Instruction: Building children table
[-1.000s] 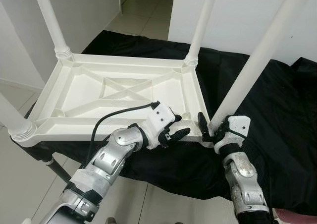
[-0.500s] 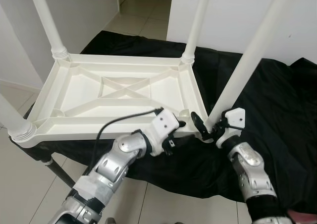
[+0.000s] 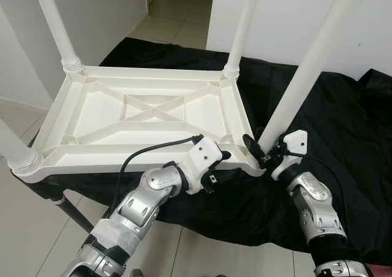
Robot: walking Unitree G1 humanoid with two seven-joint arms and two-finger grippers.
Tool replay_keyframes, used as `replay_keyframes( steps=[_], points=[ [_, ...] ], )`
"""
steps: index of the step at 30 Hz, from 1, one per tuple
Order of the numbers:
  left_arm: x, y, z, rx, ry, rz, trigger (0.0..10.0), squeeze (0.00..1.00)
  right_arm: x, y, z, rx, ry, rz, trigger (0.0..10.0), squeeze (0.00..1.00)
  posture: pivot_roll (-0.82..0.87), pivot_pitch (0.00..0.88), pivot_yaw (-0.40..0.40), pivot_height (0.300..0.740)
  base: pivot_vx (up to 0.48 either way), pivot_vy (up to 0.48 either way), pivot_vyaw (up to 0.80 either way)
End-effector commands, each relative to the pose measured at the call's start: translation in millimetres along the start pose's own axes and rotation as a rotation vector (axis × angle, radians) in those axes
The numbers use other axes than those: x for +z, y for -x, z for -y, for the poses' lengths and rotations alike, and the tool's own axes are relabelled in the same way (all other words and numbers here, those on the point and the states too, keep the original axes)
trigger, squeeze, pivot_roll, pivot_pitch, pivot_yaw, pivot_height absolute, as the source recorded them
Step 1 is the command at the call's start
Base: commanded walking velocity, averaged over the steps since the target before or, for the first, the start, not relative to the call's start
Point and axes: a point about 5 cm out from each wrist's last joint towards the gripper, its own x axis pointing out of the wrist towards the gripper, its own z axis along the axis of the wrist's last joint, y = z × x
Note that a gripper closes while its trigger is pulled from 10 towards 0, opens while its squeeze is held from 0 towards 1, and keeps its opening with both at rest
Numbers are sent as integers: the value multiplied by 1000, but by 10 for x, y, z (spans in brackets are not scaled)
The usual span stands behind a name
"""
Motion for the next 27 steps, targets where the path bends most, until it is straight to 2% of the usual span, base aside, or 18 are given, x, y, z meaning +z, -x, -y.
replay_keyframes(
  steps=[1, 2, 3, 4, 13, 19, 20, 21, 22, 23, 24, 25, 27],
  points=[
    [-1, -3, 34, -21, 1, 0, 10000, 0, -158, 66, -104, 60, -37, -69, 0, 0, 19, 71, -63, 740, 0, 0, 0],
    [-1, -3, 34, -21, 1, 0, 10000, 0, -158, 66, -104, 60, -37, -69, 0, 0, 19, 71, -63, 740, 0, 0, 0],
    [1, -3, 44, -20, 4, 1, 10000, 0, -198, 109, -115, 60, -70, -89, 4431, 0, 18, 76, -68, 740, 0, 0, 0],
    [-1, -1, 49, -20, 5, 2, 10000, 0, -212, 119, -120, 58, -88, -97, 10000, 0, 18, 76, -68, 740, 0, 0, 0],
    [-11, 11, 72, -11, 15, 0, 10000, 0, -200, 99, -72, -119, -61, -164, 10000, 0, 18, 80, -69, 740, 0, 0, 0],
    [-22, 26, 73, -18, 13, -7, 10000, 0, -140, 94, -118, -219, -51, -147, 10000, 0, 17, 82, -68, 740, 0, 0, 0],
    [-25, 31, 66, -18, 14, -10, 10000, 0, -141, 113, -134, -287, -56, -147, 10000, 0, 17, 81, -63, 740, 0, 0, 0],
    [-25, 31, 66, -18, 14, -10, 10000, 0, -141, 113, -134, -287, -56, -147, 10000, 0, 17, 81, -63, 740, 0, 0, 0],
    [-20, 30, 54, -18, 8, -11, 10000, 0, -144, 142, -150, -387, -61, -144, 10000, 0, 16, 78, -67, 740, 0, 0, 0],
    [-20, 30, 54, -18, 8, -11, 10000, 0, -144, 142, -150, -387, -61, -144, 10000, 0, 16, 78, -67, 740, 0, 0, 0],
    [-17, 31, 40, -17, 4, -12, 10000, 0, -144, 178, -171, -485, -77, -138, 10000, 0, 11, 74, -71, 740, 0, 0, 0],
    [-17, 31, 40, -17, 4, -12, 10000, 0, -144, 178, -171, -485, -77, -138, 10000, 0, 11, 74, -71, 740, 0, 0, 0],
    [-17, 35, 27, -15, 0, -13, 10000, 0, -145, 231, -205, -603, -91, -133, 10000, 0, 6, 73, -74, 740, 0, 0, 0]
  ],
)
